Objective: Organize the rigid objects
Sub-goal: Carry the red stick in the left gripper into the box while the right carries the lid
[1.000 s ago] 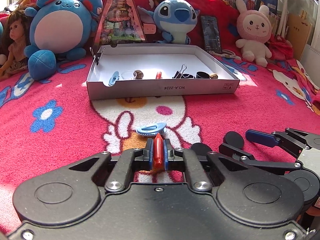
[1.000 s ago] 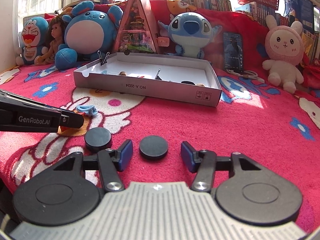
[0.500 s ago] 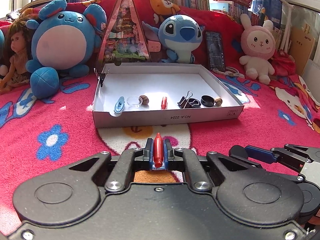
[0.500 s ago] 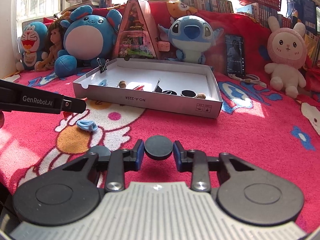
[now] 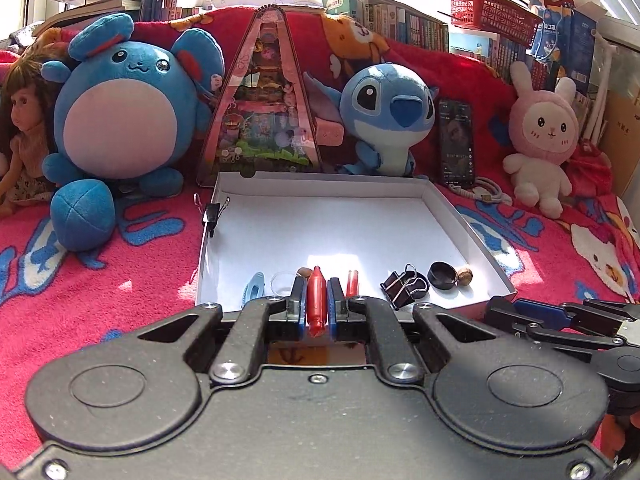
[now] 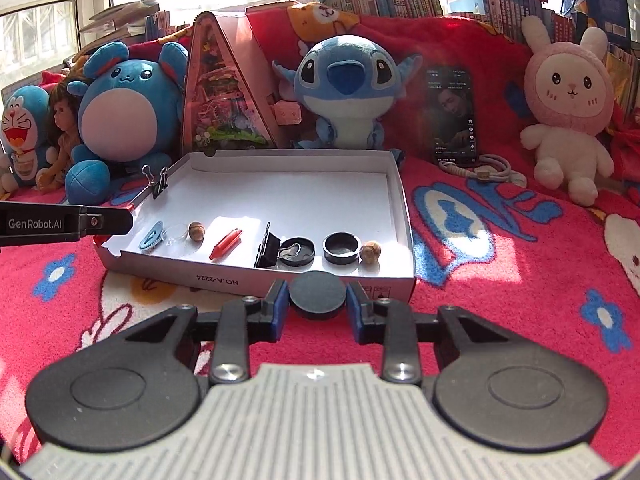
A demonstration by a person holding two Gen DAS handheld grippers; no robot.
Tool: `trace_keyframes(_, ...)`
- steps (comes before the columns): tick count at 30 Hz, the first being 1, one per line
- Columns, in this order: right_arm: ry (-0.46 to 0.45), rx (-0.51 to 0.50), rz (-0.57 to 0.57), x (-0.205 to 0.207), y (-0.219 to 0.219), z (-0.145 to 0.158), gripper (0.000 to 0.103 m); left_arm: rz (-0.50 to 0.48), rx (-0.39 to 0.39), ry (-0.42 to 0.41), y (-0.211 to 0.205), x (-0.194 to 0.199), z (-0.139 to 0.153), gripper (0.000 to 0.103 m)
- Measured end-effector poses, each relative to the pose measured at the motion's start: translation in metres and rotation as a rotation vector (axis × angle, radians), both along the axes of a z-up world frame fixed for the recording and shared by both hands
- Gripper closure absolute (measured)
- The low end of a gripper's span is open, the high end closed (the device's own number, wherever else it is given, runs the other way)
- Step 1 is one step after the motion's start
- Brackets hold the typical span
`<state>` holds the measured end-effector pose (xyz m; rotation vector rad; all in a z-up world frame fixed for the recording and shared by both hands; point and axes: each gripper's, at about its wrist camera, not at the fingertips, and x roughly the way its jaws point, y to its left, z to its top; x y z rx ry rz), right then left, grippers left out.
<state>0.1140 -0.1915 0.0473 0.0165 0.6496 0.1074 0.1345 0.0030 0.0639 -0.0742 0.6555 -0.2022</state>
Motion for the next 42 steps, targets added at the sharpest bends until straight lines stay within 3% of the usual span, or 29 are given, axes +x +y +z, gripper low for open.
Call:
trace_keyframes(11, 0.072, 0.035, -0.056, 0.075, -0.015, 0.02, 0.066, 0.035, -0.031, 0.13, 0.007, 0.084, -0.004, 0.093)
trace_keyframes(20, 0.161, 0.034, -0.099, 0.128, -0.021, 0.008, 0.066, 0.072, 0.074, 0.151, -0.004, 0.125, -0.025, 0.093)
trace_keyframes(42, 0.225, -0.015, -0.157, 0.156, -0.019, -0.027, 0.066, 0.108, 0.126, 0.201, -0.007, 0.144, -0.046, 0.093)
